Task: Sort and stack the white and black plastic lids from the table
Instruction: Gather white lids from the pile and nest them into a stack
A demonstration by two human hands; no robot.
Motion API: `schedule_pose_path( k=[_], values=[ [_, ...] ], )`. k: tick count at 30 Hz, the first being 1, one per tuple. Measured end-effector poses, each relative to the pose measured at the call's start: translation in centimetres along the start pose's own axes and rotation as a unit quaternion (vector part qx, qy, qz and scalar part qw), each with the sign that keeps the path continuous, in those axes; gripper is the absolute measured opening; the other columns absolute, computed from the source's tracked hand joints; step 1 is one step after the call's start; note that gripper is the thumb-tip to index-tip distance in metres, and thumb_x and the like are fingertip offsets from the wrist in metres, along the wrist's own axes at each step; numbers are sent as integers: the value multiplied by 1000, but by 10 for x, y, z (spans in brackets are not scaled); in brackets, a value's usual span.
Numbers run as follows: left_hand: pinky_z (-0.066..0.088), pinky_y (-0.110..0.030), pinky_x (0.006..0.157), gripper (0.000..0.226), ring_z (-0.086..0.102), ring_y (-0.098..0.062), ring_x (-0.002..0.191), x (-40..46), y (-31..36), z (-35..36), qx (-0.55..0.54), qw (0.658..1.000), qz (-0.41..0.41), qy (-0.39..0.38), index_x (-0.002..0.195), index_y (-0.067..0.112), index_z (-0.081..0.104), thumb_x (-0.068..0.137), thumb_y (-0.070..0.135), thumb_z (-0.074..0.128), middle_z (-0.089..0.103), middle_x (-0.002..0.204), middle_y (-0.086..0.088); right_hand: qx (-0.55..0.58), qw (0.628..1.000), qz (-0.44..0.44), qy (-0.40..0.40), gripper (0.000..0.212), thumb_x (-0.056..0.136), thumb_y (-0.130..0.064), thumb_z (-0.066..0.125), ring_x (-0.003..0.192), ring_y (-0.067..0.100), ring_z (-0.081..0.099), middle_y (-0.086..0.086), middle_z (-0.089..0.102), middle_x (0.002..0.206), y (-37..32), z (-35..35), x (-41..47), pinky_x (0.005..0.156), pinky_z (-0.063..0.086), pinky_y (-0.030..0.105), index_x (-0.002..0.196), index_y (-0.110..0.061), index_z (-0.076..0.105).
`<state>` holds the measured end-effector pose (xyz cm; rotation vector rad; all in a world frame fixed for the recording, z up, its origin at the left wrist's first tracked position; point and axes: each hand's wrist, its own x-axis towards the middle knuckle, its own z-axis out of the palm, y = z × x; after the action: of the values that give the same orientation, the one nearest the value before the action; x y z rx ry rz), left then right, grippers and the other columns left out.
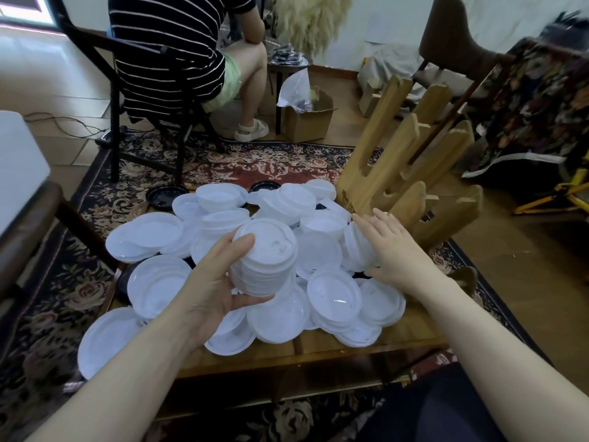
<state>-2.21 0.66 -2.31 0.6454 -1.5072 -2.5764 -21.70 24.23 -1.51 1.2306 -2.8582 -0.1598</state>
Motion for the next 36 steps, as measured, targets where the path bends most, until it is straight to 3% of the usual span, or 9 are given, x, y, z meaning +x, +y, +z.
schedule_pose_path(
  k=[6,11,13,17,20,24,31,36],
  values=[
    [60,-52,83,55,68,-27,112,3,1,3,8,1000,6,4,126,29,66,74,45,69,70,123,0,65,996,-8,55,90,74,-9,79,142,34,26,12,46,131,4,4,1,120,9,41,151,-12,32],
    [61,-51,82,55,69,-26,111,0,-1,6,28,1000,3,9,124,28,67,72,45,71,71,121,1,134,990,36,39,85,82,-9,73,140,21,20,5,33,146,-3,-11,-7,108,28,29,153,-16,28],
    [61,-51,82,51,69,-25,110,-1,-1,10,29,1000,3,7,124,27,67,78,45,76,71,120,1,147,988,37,33,85,82,-12,75,138,20,26,3,30,149,-6,-15,-10,103,33,27,153,-18,27],
    [62,-49,81,50,68,-23,111,-7,-2,17,44,999,10,2,124,30,66,76,43,67,70,121,3,191,976,44,94,85,79,-21,80,121,14,44,-4,32,143,-12,-25,-19,94,47,31,149,-21,32],
    [62,-48,79,53,66,-22,115,-11,-8,25,55,998,9,-2,125,34,65,73,45,69,69,124,5,328,931,11,160,80,72,-26,86,116,2,45,-6,43,132,-23,-32,-33,104,44,29,139,-26,42],
    [62,-45,74,56,66,-21,114,-11,-16,38,64,998,2,-4,122,37,66,69,46,80,69,124,5,511,852,-36,112,73,71,-23,87,122,9,54,-6,49,135,-55,-38,-53,104,47,33,131,-35,47],
    [62,-42,73,58,67,-21,113,-12,-17,42,70,997,21,-14,124,39,65,67,52,72,70,124,6,514,847,-79,109,75,69,-31,86,120,0,49,-7,44,129,-82,-36,-48,90,48,16,135,-28,51],
    [61,-42,76,58,68,-20,114,-14,-14,40,78,996,34,-33,128,38,63,75,60,62,69,126,6,472,865,-111,130,75,74,-45,80,126,8,45,-8,49,129,-85,-27,-41,97,40,16,140,-27,51]
  ],
)
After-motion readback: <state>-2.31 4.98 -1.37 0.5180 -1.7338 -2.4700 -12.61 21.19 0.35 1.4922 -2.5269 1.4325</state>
